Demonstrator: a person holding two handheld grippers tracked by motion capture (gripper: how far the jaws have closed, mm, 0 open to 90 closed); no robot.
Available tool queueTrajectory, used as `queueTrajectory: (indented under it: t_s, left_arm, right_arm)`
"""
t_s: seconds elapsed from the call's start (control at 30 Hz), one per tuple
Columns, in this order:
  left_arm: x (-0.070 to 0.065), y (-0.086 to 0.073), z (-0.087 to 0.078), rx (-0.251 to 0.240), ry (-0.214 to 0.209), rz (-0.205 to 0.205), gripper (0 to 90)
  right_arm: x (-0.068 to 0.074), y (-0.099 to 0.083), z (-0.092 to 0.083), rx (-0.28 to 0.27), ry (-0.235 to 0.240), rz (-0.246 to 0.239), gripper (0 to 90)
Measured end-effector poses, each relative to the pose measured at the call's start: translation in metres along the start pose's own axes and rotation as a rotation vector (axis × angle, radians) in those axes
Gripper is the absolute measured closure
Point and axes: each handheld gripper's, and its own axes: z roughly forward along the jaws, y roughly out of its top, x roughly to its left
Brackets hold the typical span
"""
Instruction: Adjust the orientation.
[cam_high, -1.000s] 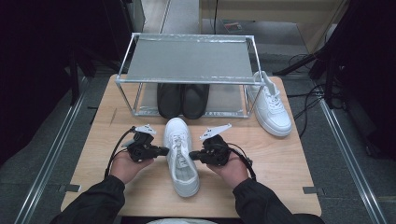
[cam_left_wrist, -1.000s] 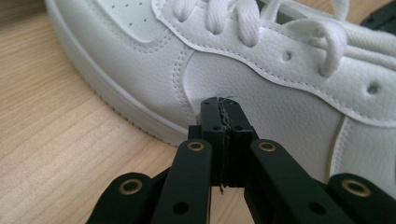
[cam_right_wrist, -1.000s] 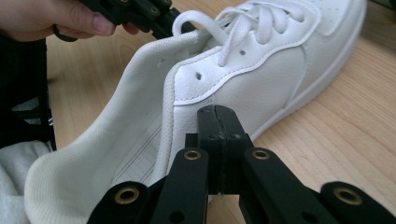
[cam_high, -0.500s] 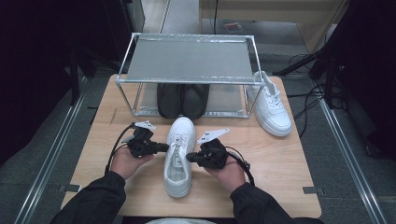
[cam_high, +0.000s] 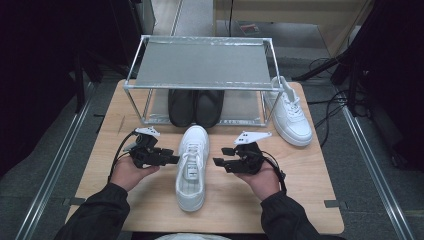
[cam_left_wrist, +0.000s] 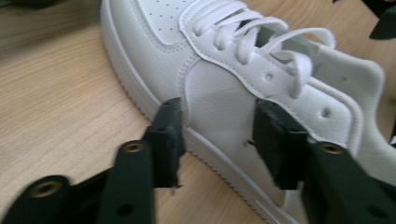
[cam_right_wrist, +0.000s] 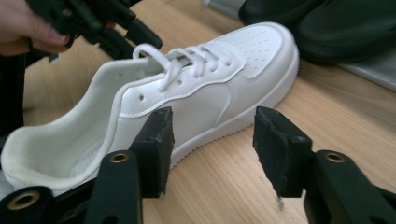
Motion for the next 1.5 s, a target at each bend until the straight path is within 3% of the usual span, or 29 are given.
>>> queueTrajectory:
  t_s: [0.17, 0.3, 0.43, 0.73, 1.0, 1.2, 1.4, 1.5]
  left_arm:
    - [0.001, 0.0, 0.002, -0.008, 0.011, 0.017, 38.3]
    - [-0.002, 0.0, 0.002, -0.014, 0.008, 0.031, 36.0]
    - [-0.002, 0.0, -0.001, -0.023, 0.004, 0.04, 35.6]
    - [0.001, 0.0, -0.001, -0.016, 0.004, 0.032, 35.7]
    - [0.003, -0.001, -0.002, -0.012, 0.014, 0.022, 35.9]
    - [0.001, 0.001, -0.008, -0.055, 0.04, 0.027, 38.4]
    - [0.001, 0.0, -0.008, -0.045, 0.02, 0.009, 38.4]
    - [-0.002, -0.002, -0.008, -0.031, 0.016, 0.023, 38.2]
  right_arm:
    - [-0.01, 0.0, -0.014, -0.026, -0.034, 0.016, 45.3]
    - [-0.022, -0.002, -0.02, -0.021, -0.068, 0.023, 45.9]
    - [-0.034, -0.001, -0.029, -0.051, -0.078, 0.052, 49.9]
    - [-0.054, 0.0, -0.048, -0.071, -0.138, 0.057, 52.4]
    - [-0.075, -0.003, -0.068, -0.078, -0.177, 0.102, 55.3]
    - [-0.093, -0.011, -0.081, -0.065, -0.244, 0.136, 55.3]
    - [-0.112, -0.016, -0.09, -0.063, -0.3, 0.178, 57.6]
    - [-0.121, -0.018, -0.09, -0.048, -0.319, 0.206, 57.7]
